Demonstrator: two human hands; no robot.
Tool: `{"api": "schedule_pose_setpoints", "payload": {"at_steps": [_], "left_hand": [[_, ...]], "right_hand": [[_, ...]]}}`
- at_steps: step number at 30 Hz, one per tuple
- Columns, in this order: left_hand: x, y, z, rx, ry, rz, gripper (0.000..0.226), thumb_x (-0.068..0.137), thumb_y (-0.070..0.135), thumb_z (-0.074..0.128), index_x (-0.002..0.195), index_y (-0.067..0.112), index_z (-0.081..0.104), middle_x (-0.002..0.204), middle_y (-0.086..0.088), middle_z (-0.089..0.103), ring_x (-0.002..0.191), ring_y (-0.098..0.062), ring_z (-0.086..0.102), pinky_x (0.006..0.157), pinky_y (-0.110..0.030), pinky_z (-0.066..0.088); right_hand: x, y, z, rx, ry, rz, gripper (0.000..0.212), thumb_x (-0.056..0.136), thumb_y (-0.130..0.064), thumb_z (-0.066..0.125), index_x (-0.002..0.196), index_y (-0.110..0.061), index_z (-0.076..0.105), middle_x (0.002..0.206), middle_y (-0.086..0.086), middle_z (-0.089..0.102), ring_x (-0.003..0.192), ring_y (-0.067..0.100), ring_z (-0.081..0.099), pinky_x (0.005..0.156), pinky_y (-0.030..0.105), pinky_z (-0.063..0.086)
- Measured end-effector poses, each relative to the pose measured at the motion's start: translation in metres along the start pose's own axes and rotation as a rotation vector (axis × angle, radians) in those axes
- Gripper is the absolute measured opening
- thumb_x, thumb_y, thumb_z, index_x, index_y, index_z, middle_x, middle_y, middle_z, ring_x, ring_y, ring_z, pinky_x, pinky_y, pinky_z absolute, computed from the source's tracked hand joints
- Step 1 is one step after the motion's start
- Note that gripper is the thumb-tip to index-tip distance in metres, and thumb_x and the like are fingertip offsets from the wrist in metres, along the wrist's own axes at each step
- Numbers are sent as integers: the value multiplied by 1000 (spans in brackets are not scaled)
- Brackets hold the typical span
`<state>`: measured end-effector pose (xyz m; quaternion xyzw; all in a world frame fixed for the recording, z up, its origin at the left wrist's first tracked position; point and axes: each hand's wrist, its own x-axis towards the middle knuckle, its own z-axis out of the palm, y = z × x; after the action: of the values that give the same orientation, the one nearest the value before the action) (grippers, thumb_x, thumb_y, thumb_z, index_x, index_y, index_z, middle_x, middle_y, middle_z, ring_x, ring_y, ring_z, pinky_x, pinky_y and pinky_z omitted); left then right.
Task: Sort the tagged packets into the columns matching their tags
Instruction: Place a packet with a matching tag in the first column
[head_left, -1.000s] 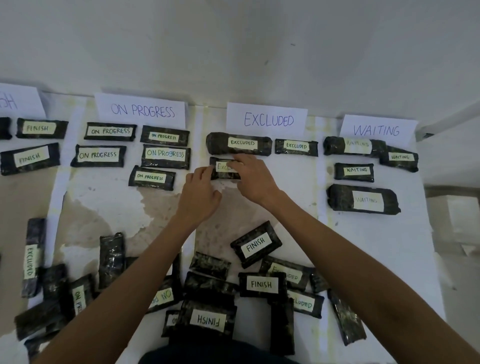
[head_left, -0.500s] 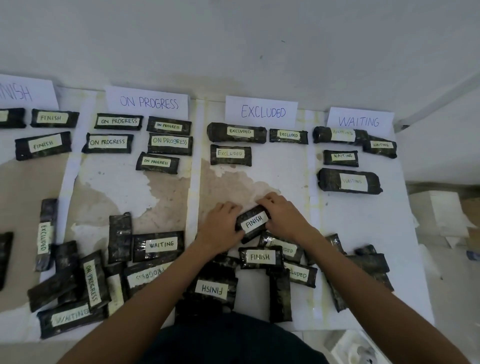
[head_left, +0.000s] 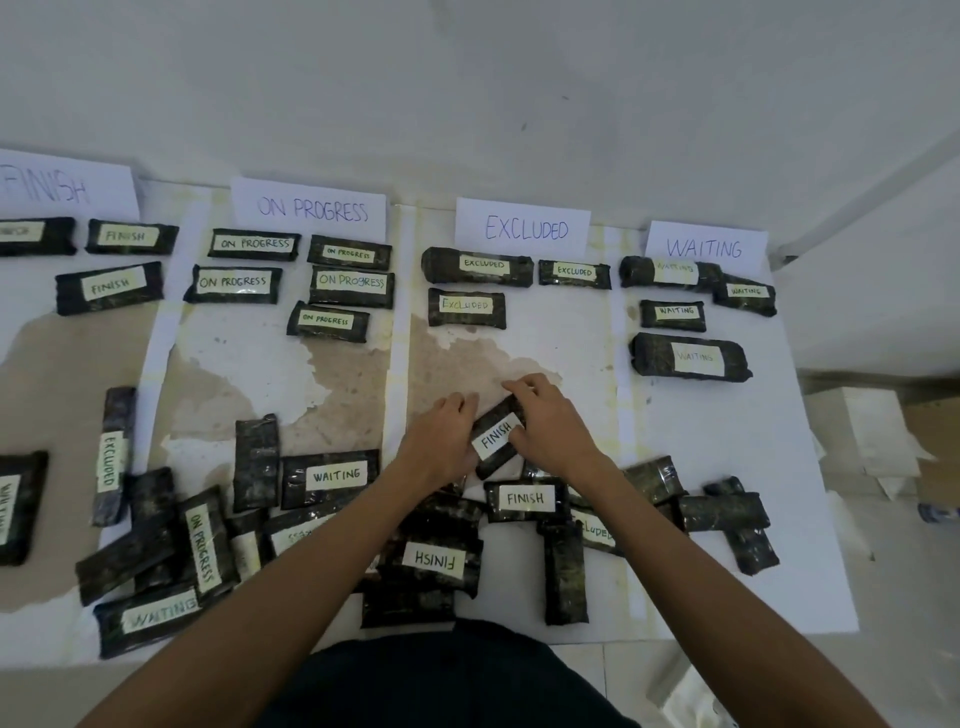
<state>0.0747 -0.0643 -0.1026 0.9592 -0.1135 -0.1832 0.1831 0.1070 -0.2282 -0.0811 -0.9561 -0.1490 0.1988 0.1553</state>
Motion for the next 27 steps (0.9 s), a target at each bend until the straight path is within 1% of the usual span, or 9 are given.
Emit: {"api": "schedule_pose_setpoints", "payload": {"at_steps": [3,6,9,13,16,20,22,25,27], "left_hand": [[-11,-14,-3,11,-24,16,62,80,28,58,134,9,35,123,-12,48,111,-29,47,82,-39,46],[-18,-6,4,-26,-28,18,59,78,31,61,128,9,40,119,-12,48,109,-28,47,84,-37,44],[-17,9,13,-9,-18,42,66,78,35,64,131,8,36,122,-12,46,110,-27,44,88,-37,43],[-15,19,20,82,6,7,72,82,36,63,137,4,29,130,-15,41,117,-29,41,97,-37,38],[-14,16,23,150,25,27,71,83,29,61,138,2,26,133,-16,40,120,-30,40,99,-37,37],[-19,5,18,142,44,51,73,76,28,63,136,2,31,129,-16,43,117,-30,41,96,-37,39],[-24,-5,7,98,65,53,77,71,26,66,137,3,33,128,-14,45,115,-30,43,95,-36,40],[-37,-28,-15,17,82,73,82,69,27,68,139,3,33,130,-14,44,114,-30,44,93,-38,44],[-50,-47,-31,-30,84,72,84,69,25,69,140,2,32,132,-14,43,116,-30,43,95,-40,44]], "right_hand": [[2,-12,6,-72,-89,82,69,79,-11,62,141,-21,34,136,10,36,116,32,44,90,45,47],[4,-16,13,-45,-165,184,70,79,-11,63,142,-20,32,135,14,33,116,34,42,92,45,47],[4,-14,15,13,-164,214,69,79,-8,64,141,-17,35,132,15,33,115,34,40,95,41,45],[4,-10,15,156,-147,263,73,77,-10,70,142,-13,37,130,15,34,116,33,43,101,36,40],[2,-8,13,237,-135,296,74,74,-6,71,141,-9,40,129,15,39,114,29,48,97,29,40],[-3,-14,9,300,-85,270,68,76,-12,70,139,-7,44,131,14,47,113,25,52,88,19,38],[-9,-25,5,331,-23,233,62,82,-19,66,139,-10,43,130,12,45,114,24,51,91,20,36],[-17,-51,0,410,90,157,55,87,-27,64,137,-16,44,131,7,43,114,20,51,96,25,40],[-19,-71,2,428,105,92,54,88,-30,63,137,-18,44,132,4,42,116,17,49,98,26,41]]}}
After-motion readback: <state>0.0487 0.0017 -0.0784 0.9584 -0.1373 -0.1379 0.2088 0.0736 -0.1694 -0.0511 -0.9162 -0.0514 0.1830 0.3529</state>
